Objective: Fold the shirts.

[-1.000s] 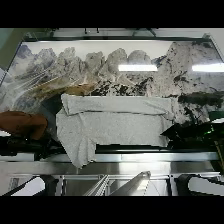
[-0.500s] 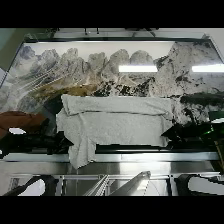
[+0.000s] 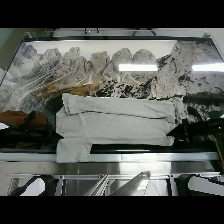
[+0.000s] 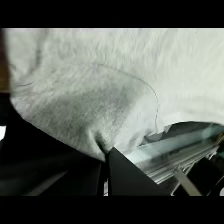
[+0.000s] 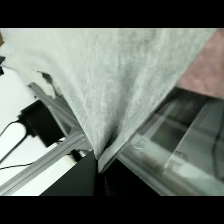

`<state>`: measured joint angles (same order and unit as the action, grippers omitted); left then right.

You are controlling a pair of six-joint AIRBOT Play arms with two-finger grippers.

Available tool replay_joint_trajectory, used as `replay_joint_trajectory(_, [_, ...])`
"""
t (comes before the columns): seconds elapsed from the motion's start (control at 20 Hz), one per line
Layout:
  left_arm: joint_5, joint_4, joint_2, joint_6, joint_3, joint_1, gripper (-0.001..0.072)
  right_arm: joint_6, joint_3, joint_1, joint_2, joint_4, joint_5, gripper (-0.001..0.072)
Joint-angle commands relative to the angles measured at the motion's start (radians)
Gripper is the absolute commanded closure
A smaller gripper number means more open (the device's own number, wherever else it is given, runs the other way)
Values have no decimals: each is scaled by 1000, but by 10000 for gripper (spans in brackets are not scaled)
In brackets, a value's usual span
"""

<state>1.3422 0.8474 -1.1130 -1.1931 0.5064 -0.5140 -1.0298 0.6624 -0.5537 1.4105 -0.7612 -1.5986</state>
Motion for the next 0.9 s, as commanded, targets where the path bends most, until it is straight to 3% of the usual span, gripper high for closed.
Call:
replay_joint_trajectory(0.0, [53, -13, 59, -21, 26, -100, 687, -41, 38, -50, -16, 6, -70, 693])
replay_joint_trajectory(0.2, [43, -117, 58, 1, 35, -65, 687, -24, 39, -71, -16, 108, -6, 692])
replay_joint_trajectory(0.4, [-8, -201, 20, -4, 201, 30, 688, 12, 40, -34, -15, 247, 122, 692])
replay_joint_trajectory(0.85, [-15, -219, -509, -29, 762, 275, 690, 41, 45, 7, 63, 252, 459, 692])
